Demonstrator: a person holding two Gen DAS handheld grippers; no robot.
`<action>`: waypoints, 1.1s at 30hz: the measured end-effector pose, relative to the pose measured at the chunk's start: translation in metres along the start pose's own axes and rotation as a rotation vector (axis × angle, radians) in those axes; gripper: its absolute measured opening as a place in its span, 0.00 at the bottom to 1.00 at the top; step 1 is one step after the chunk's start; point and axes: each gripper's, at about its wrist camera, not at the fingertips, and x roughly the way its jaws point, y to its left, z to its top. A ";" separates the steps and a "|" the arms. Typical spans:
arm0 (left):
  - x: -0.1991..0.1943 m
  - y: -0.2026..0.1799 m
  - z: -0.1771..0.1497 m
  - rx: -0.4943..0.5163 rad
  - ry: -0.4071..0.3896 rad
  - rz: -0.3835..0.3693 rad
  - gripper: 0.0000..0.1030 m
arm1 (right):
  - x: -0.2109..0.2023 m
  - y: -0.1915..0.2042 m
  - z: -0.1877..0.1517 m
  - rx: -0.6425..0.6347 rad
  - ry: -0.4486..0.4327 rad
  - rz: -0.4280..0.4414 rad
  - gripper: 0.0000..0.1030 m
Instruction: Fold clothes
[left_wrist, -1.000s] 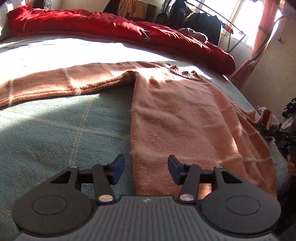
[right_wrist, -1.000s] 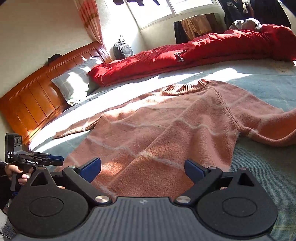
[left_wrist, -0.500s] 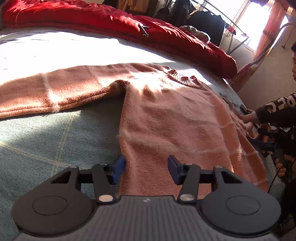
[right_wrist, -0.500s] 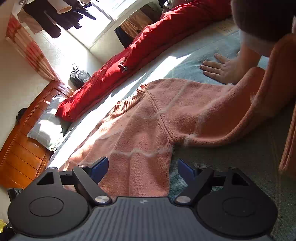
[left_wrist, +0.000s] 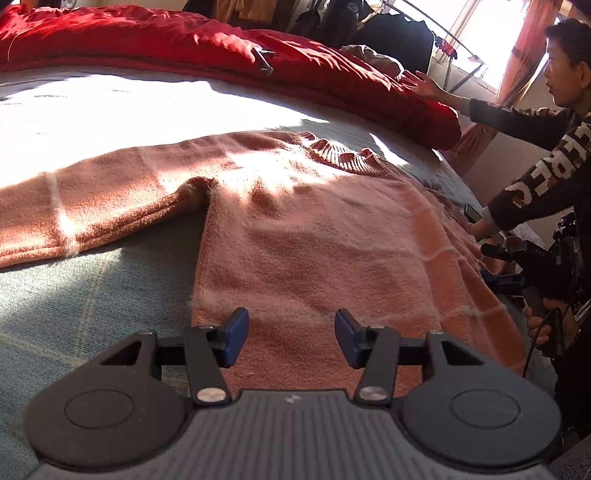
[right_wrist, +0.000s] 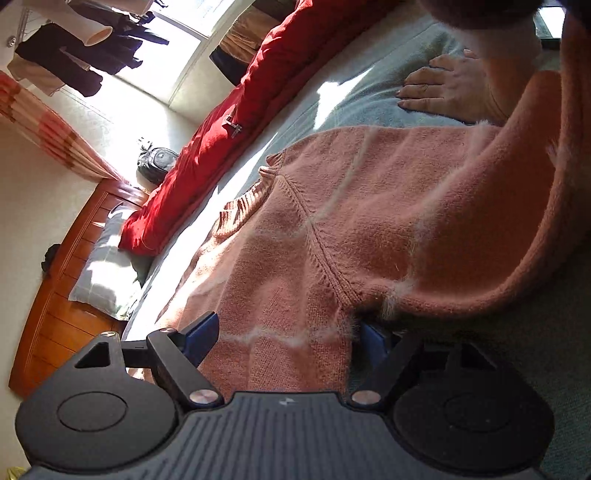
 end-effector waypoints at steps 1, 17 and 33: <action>-0.001 -0.002 -0.001 0.007 0.000 -0.002 0.50 | -0.001 0.000 -0.001 0.008 0.002 0.006 0.80; -0.009 -0.014 0.000 0.052 -0.028 0.014 0.52 | 0.004 -0.003 -0.008 0.099 0.004 0.128 0.79; -0.001 -0.007 0.000 0.027 -0.017 0.010 0.52 | 0.007 -0.015 -0.004 0.114 -0.084 -0.033 0.13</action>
